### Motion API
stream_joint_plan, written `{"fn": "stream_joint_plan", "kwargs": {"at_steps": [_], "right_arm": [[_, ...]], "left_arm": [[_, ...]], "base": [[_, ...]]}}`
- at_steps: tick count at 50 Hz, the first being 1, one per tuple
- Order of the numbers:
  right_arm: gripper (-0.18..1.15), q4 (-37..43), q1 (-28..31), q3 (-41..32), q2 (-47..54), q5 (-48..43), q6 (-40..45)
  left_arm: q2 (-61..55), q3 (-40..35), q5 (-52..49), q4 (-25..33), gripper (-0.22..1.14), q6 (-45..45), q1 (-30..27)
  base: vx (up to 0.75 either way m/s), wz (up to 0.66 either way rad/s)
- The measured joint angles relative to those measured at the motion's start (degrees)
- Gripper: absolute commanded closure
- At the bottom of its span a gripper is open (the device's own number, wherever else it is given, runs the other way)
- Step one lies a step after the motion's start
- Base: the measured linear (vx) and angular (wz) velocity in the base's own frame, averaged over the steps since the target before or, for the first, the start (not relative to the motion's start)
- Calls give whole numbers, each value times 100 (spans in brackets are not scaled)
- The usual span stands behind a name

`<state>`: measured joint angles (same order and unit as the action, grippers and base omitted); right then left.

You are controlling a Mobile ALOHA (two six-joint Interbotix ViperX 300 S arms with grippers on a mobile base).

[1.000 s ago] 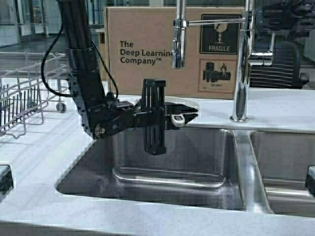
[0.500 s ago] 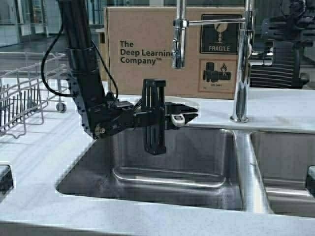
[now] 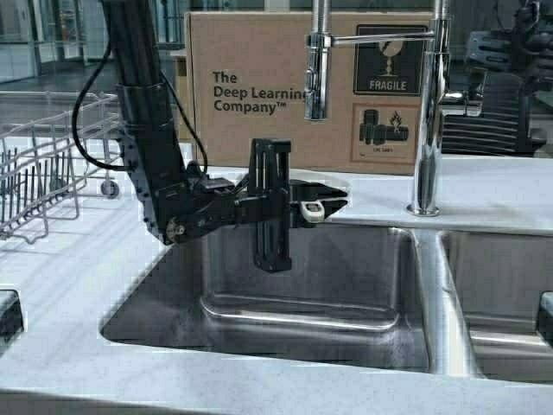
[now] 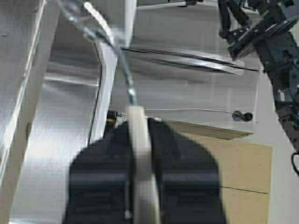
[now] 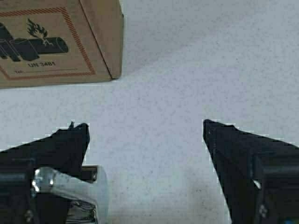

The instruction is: Wash the pan

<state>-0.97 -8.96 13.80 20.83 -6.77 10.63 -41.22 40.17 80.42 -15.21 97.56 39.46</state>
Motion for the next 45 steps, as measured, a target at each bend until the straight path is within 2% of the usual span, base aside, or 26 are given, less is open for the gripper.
{"fn": "stream_joint_plan", "kwargs": {"at_steps": [22, 38, 42, 45], "right_arm": [[-6, 44, -158, 53, -79, 202, 281], [-6, -220, -554, 105, -1055, 211, 211], [-1, -237, -624, 229, -1151, 211, 211], [10, -237, -642, 352, -1143, 211, 193]], "left_arm": [[0, 0, 79, 0, 89, 0, 9], [0, -9, 79, 9, 89, 0, 0], [0, -26, 105, 0, 89, 0, 9], [0, -35, 123, 0, 89, 0, 9]], "base": [[0, 1], [0, 0], [0, 0], [0, -1]]}}
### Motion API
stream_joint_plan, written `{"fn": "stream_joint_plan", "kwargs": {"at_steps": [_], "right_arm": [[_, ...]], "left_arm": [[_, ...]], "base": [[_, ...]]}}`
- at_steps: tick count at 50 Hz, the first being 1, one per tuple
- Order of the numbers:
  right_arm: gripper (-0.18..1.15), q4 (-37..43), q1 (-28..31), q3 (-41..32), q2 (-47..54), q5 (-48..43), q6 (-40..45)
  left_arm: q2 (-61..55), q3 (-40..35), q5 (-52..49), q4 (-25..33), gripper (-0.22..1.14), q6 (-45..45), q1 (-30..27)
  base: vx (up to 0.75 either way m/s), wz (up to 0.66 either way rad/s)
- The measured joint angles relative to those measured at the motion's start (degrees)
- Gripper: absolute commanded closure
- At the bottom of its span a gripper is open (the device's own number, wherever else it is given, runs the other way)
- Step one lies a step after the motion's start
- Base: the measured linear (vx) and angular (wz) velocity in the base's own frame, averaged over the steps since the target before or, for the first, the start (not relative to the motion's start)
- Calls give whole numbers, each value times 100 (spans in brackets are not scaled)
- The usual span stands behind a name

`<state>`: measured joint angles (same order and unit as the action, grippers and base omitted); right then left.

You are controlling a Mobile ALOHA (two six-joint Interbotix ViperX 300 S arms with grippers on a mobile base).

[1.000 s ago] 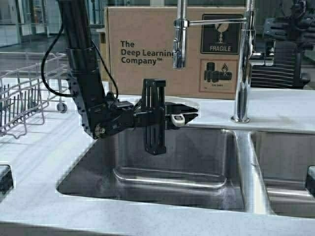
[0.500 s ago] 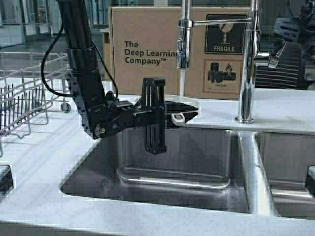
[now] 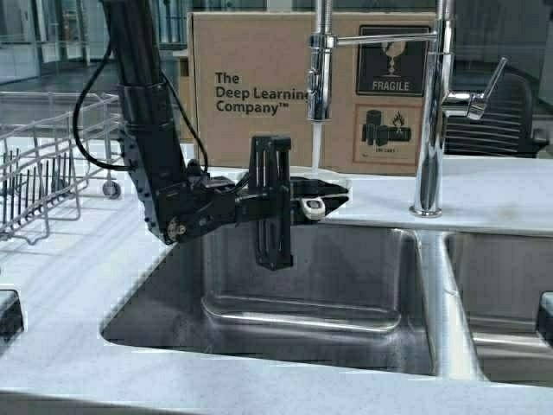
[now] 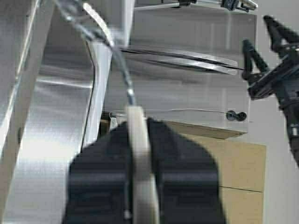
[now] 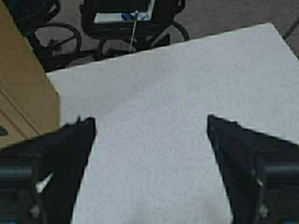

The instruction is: Wash the pan

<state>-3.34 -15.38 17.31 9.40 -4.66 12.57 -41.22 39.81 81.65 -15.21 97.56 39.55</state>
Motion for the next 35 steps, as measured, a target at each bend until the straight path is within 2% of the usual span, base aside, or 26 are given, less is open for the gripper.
{"fn": "stream_joint_plan", "kwargs": {"at_steps": [3, 9, 11, 13, 19, 26, 35], "right_arm": [[32, -9, 18, 88, 26, 0, 0], [95, -18, 114, 141, 334, 18, 26], [108, -18, 185, 141, 457, 53, 26], [107, -9, 272, 132, 571, 79, 44], [86, -9, 562, -35, 782, 246, 44], [93, -9, 1011, -439, 993, 668, 18], [92, -53, 1310, -844, 1063, 1028, -53]], "left_arm": [[0, -9, 18, 0, 89, 0, -9], [0, -9, 44, 0, 89, 0, 0], [0, -18, 35, 0, 89, 0, 0], [0, -18, 44, 9, 89, 0, 0], [0, -18, 44, 9, 89, 0, 9], [0, -44, 44, 9, 89, 0, 0], [0, -88, 62, 9, 89, 0, 0]], "base": [[0, -2], [0, 0], [-1, -1], [-1, -2], [0, 0], [0, 0], [0, 0]]}}
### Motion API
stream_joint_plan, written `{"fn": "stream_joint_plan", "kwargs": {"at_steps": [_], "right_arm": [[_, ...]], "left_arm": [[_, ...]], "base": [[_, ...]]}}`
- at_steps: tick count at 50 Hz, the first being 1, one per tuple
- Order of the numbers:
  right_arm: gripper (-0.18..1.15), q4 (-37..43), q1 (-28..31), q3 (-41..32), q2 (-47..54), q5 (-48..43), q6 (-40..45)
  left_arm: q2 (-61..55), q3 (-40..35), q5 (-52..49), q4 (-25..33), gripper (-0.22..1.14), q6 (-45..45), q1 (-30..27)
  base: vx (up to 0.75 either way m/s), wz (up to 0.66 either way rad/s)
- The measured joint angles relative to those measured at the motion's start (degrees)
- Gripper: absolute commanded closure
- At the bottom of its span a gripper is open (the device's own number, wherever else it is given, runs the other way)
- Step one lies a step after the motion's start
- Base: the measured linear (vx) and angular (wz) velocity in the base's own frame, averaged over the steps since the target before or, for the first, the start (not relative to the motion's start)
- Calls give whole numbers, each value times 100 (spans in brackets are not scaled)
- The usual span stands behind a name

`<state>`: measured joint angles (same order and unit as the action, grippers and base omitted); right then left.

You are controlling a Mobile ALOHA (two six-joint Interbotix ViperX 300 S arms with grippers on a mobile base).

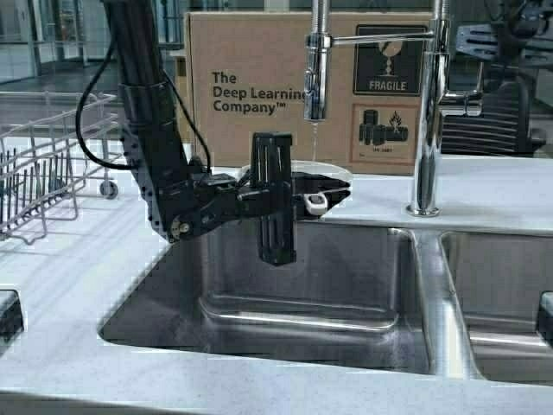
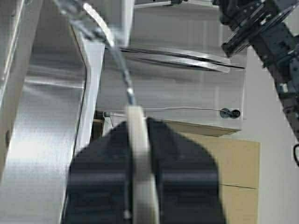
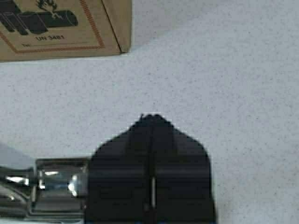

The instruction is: Wash the pan

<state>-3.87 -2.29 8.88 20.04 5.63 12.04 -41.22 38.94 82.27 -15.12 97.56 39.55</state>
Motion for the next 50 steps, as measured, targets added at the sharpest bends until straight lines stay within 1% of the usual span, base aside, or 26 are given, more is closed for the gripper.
{"fn": "stream_joint_plan", "kwargs": {"at_steps": [7, 12, 16, 22, 25, 29, 35, 40, 43, 46, 50], "right_arm": [[92, -79, 44, -105, -9, 123, -44], [92, -211, 62, -88, -141, 158, -158], [92, -246, 70, 70, -404, 132, -202], [92, -246, 62, 457, -879, -35, -202], [92, -246, 44, 694, -1125, -114, -193], [92, -246, -26, 1037, -1441, -220, -202], [92, -237, -97, 1521, -1872, -352, -185], [92, -237, -141, 1828, -2136, -369, -176], [92, -193, -149, 1986, -2268, -369, -123], [92, -123, -149, 2153, -2408, -369, -35], [92, -26, -132, 2391, -2619, -360, -9]], "left_arm": [[-123, -105, 176, 0, 89, -9, -9], [-369, -299, 668, 0, 89, -202, 0], [-519, -475, 1020, 9, 89, -563, 0], [-536, -519, 1037, 281, 89, -940, 35], [-510, -466, 844, 457, 89, -976, 35], [-378, -290, 334, 642, 89, -967, -9], [18, -53, -677, 650, 89, -976, -18], [378, 97, -1521, 483, 89, -932, -9], [536, 158, -1837, 343, 89, -791, -9], [606, 185, -1934, 167, 89, -598, -9], [598, 185, -1784, 18, 89, -422, 0]], "base": [[0, 0], [0, 0], [0, 0], [0, 0], [0, 0], [0, 0], [0, 0], [0, 0], [0, 0], [0, 0], [0, 0]]}}
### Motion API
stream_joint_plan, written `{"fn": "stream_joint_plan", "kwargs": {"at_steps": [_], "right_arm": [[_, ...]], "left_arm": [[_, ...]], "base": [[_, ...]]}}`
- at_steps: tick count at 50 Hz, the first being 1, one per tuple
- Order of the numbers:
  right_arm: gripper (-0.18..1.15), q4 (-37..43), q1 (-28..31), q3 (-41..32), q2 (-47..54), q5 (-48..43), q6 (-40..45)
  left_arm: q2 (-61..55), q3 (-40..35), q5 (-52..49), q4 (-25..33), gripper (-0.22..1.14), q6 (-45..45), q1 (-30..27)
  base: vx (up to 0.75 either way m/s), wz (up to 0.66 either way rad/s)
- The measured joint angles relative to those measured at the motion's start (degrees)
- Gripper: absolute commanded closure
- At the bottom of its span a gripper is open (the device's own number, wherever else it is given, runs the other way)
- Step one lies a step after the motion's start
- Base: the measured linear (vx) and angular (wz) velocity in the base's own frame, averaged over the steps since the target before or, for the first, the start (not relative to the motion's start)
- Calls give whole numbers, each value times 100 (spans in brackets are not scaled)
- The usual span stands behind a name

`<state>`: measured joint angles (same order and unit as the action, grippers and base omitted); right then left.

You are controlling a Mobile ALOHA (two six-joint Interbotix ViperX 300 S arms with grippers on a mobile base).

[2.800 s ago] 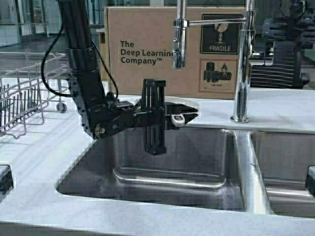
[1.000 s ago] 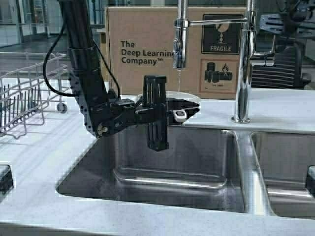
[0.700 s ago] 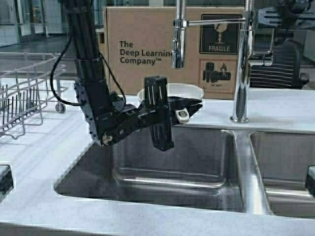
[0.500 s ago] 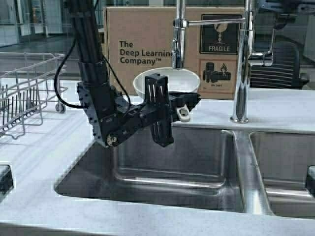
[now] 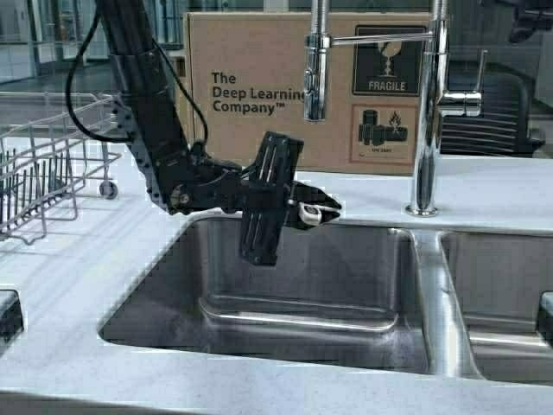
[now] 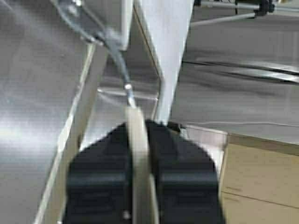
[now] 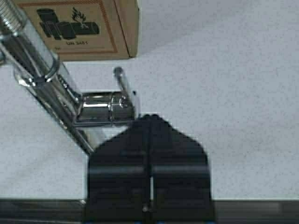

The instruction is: Wash the pan

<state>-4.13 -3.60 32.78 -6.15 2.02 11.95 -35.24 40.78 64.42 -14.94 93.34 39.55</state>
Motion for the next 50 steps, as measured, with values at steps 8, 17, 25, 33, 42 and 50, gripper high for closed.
{"fn": "stream_joint_plan", "kwargs": {"at_steps": [8, 17, 25, 33, 42, 50], "right_arm": [[92, 149, 35, 457, -562, 9, 35], [92, 167, 35, 888, -1310, 9, 26], [92, 176, 26, 1283, -1951, 123, 18], [92, 167, 44, 1617, -2399, 185, 9], [92, 176, 53, 1731, -2602, 220, 9], [92, 176, 44, 1802, -2602, 220, 9]], "left_arm": [[-466, -176, 1538, -26, 89, 176, 9], [-1055, -492, 2804, 123, 89, 255, 26], [-1107, -237, 2294, 510, 89, -97, 18], [-826, 97, 615, 404, 89, -624, -70], [-9, 70, -2171, -105, 89, -1415, -35], [694, -290, -5326, -1020, 89, -1934, -53]], "base": [[0, 0], [0, 0], [0, 0], [0, 0], [0, 0], [0, 0]]}}
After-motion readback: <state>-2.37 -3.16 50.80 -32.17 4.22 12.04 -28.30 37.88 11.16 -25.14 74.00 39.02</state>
